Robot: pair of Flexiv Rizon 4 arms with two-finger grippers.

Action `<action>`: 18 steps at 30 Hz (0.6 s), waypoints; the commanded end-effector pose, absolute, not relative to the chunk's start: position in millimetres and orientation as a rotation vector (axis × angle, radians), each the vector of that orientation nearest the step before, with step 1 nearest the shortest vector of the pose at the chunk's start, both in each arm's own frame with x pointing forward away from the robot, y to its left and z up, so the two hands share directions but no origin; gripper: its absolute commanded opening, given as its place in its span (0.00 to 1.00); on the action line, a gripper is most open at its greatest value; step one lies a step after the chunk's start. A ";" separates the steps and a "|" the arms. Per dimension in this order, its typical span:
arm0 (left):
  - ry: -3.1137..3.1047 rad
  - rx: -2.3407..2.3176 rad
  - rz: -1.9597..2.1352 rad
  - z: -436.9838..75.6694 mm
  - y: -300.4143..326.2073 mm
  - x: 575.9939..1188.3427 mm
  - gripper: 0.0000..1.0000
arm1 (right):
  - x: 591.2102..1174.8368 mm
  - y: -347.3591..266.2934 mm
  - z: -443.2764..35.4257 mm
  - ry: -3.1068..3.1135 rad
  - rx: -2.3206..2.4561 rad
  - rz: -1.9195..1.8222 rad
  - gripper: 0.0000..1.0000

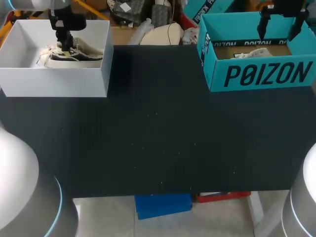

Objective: Take the shoe out of the shoebox, open the shoe tongue, remove and reinsert the insole, then place the shoe into the shoebox

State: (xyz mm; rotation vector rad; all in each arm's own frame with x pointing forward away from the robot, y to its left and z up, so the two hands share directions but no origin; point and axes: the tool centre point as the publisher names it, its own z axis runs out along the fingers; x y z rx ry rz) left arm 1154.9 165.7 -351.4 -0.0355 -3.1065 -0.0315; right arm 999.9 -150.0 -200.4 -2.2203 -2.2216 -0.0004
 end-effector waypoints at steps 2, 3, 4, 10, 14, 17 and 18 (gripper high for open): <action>-3.077 -0.048 -0.043 -362.8 166.0 1158.3 0.46 | 999.9 -150.1 -200.3 -2.222 -2.221 0.000 1.00; -3.071 -0.047 -0.045 -365.1 166.6 1157.3 0.46 | 999.9 -150.1 -200.3 -2.222 -2.221 0.000 1.00; -3.069 -0.046 -0.046 -367.7 167.5 1156.6 0.46 | 999.9 -150.1 -200.3 -2.222 -2.221 0.000 1.00; -3.041 -0.015 -0.020 -382.1 172.3 1156.7 0.45 | 999.9 -150.1 -200.3 -2.222 -2.221 0.000 1.00; -3.039 -0.026 -0.015 -391.3 172.3 1157.8 0.46 | 999.9 -150.1 -200.3 -2.222 -2.221 0.000 1.00; -3.042 -0.028 -0.024 -395.9 172.0 1157.8 0.47 | 999.9 -150.1 -200.3 -2.222 -2.221 0.000 1.00; -3.042 -0.029 -0.024 -397.8 172.0 1158.0 0.47 | 999.9 -150.1 -200.3 -2.222 -2.221 0.000 1.00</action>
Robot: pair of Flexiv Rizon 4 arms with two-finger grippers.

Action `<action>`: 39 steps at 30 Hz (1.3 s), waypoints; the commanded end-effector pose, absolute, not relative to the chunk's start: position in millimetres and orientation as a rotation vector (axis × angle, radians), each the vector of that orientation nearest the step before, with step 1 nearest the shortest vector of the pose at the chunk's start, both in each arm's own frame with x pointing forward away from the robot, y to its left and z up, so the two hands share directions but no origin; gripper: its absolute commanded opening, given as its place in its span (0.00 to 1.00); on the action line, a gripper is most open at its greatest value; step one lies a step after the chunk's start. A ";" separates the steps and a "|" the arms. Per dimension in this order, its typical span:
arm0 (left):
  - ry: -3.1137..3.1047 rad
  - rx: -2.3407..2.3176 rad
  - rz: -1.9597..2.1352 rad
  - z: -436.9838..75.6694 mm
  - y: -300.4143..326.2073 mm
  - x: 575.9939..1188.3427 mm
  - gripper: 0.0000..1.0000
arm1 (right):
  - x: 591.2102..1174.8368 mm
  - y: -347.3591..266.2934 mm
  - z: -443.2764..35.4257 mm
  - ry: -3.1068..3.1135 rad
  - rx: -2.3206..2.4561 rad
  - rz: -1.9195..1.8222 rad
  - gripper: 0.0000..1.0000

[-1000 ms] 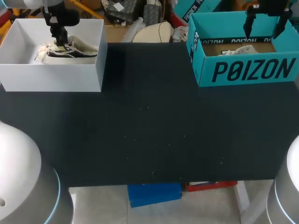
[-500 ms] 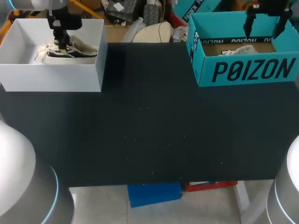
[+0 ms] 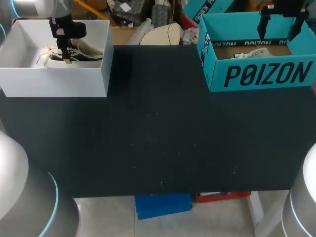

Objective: Take the shoe out of the shoebox, open the shoe tongue, remove and reinsert the insole, then place the shoe into the shoebox

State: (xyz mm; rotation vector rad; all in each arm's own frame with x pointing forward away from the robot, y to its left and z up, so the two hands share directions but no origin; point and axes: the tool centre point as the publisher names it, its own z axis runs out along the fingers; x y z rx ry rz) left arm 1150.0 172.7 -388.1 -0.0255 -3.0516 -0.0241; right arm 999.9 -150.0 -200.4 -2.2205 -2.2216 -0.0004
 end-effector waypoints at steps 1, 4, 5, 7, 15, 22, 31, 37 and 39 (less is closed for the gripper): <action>-3.047 -0.033 -0.044 -399.2 172.1 1158.0 0.47 | 999.9 -150.1 -200.3 -2.222 -2.221 0.000 1.00; -3.045 -0.037 -0.044 -402.4 172.0 1157.6 0.44 | 999.9 -150.1 -200.3 -2.222 -2.221 0.000 1.00; -3.044 -0.037 -0.045 -403.6 172.2 1157.5 0.43 | 999.9 -150.1 -200.3 -2.222 -2.221 0.000 1.00; -3.043 -0.040 -0.059 -407.1 173.1 1156.9 0.41 | 999.9 -150.1 -200.3 -2.222 -2.221 0.000 1.00; -3.043 -0.078 -0.069 -405.4 173.2 1156.2 0.00 | 999.9 -150.1 -200.3 -2.222 -2.221 0.000 1.00; -3.105 -0.110 -0.061 -363.9 171.4 1154.1 0.00 | 999.9 -150.1 -200.3 -2.222 -2.221 0.000 1.00; -3.254 -0.074 -0.118 -274.2 163.3 1136.4 0.00 | 999.9 -150.1 -200.3 -2.222 -2.221 0.000 1.00; -3.389 -0.010 -0.121 -207.9 150.9 1112.5 0.00 | 999.9 -150.1 -200.3 -2.222 -2.221 0.000 1.00; -3.434 0.010 -0.095 -185.2 143.6 1102.1 0.00 | 999.9 -150.1 -200.3 -2.222 -2.221 0.000 1.00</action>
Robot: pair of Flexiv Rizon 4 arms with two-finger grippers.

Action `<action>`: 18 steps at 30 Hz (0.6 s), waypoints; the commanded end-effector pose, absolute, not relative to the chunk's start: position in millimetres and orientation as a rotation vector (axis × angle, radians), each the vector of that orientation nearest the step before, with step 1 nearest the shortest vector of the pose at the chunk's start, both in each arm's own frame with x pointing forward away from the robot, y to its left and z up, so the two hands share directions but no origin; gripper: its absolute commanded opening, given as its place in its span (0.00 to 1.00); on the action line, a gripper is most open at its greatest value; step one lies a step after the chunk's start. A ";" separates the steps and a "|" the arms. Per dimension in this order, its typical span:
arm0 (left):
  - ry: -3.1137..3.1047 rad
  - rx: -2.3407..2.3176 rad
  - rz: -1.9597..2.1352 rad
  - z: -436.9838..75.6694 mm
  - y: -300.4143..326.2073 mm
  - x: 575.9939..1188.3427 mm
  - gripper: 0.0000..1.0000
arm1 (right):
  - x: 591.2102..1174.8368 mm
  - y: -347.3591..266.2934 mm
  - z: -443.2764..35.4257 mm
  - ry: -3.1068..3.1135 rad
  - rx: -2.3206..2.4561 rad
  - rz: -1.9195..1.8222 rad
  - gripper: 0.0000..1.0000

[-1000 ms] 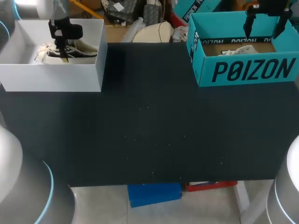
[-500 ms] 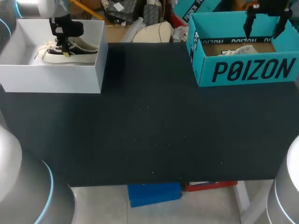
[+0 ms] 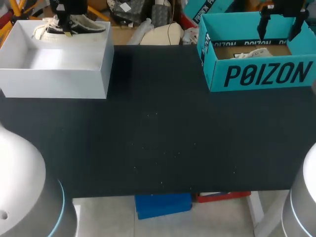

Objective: Take the shoe out of the shoebox, open the shoe tongue, remove and reinsert the insole, then place the shoe into the shoebox

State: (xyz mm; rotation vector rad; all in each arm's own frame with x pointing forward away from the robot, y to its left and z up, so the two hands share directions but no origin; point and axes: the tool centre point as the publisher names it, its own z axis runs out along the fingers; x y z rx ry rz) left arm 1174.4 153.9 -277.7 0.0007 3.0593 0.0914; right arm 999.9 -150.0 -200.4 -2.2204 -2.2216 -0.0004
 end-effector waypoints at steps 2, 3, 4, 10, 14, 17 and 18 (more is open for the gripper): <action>2.808 -0.016 0.059 -165.9 135.1 1089.7 0.00 | 999.9 -150.1 -200.3 -2.222 -2.221 0.000 1.00; 2.789 -0.024 0.050 -156.8 130.3 1082.7 0.00 | 999.9 -150.1 -200.3 -2.222 -2.221 0.000 1.00; 2.767 -0.032 0.044 -148.9 125.5 1076.0 0.00 | 999.9 -150.1 -200.3 -2.222 -2.221 0.000 1.00; 2.692 -0.076 -0.019 -118.8 92.4 1033.8 0.00 | 999.9 -150.1 -200.3 -2.222 -2.221 0.000 1.00; 2.665 -0.081 -0.034 -114.8 61.5 997.1 0.00 | 999.9 -150.1 -200.3 -2.222 -2.221 0.000 1.00; 2.641 -0.078 -0.027 -117.8 41.0 970.5 0.00 | 999.9 -150.1 -200.3 -2.222 -2.221 0.000 1.00; 2.641 -0.076 -0.029 -119.4 34.8 962.3 0.00 | 999.9 -150.1 -200.3 -2.222 -2.221 0.000 1.00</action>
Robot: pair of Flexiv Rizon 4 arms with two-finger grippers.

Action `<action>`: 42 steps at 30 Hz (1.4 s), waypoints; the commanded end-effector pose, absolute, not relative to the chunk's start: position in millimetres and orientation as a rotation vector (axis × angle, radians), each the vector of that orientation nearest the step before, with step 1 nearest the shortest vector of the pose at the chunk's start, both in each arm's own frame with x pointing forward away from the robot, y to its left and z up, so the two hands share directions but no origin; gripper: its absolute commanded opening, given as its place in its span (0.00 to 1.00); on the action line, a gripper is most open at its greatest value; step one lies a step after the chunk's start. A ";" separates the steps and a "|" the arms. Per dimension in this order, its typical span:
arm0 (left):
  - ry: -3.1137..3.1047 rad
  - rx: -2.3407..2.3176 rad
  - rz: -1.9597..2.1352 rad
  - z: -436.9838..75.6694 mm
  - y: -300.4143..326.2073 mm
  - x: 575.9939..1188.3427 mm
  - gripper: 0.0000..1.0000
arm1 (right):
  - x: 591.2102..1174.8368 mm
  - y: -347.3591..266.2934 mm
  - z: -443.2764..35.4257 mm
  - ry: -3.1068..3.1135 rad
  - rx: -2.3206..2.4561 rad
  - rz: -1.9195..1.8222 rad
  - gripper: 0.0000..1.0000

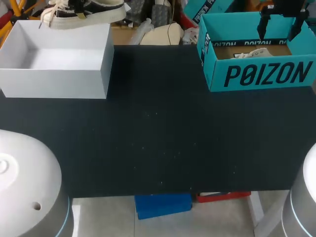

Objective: Take the shoe out of the shoebox, open the shoe tongue, remove and reinsert the insole, then place the shoe into the shoebox

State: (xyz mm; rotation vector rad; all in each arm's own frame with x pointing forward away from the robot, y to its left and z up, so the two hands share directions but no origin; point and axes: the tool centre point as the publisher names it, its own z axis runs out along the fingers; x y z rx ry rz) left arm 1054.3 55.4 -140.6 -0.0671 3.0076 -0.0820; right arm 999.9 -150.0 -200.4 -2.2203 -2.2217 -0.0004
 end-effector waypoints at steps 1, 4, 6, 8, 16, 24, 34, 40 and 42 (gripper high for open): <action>2.643 -0.073 -0.036 -121.4 27.9 953.2 0.00 | 999.9 -150.1 -200.3 -2.222 -2.221 0.000 1.00; 2.621 -0.063 -0.038 -128.6 8.5 925.8 0.00 | 999.9 -150.1 -200.3 -2.222 -2.221 0.000 1.00; 2.613 -0.058 -0.047 -135.0 -3.0 907.6 0.00 | 999.9 -150.1 -200.3 -2.222 -2.221 0.000 1.00; 2.606 -0.047 -0.047 -144.5 -14.0 889.7 0.00 | 999.9 -150.1 -200.3 -2.222 -2.221 0.000 1.00; 2.637 0.003 -0.055 -193.5 -43.9 845.9 0.00 | 999.9 -150.1 -200.3 -2.222 -2.221 0.000 1.00; 2.580 0.077 -0.013 -244.0 -70.0 842.5 0.00 | 999.9 -150.1 -200.3 -2.222 -2.221 0.000 1.00; 2.630 0.124 -0.074 -285.4 -102.0 856.4 0.00 | 999.9 -150.1 -200.3 -2.222 -2.221 0.000 1.00; 2.701 0.154 -0.090 -314.4 -124.6 858.0 0.00 | 999.9 -150.1 -200.3 -2.222 -2.221 0.000 1.00; 2.721 0.162 -0.095 -322.3 -131.0 856.4 0.00 | 999.9 -150.1 -200.3 -2.222 -2.221 0.000 1.00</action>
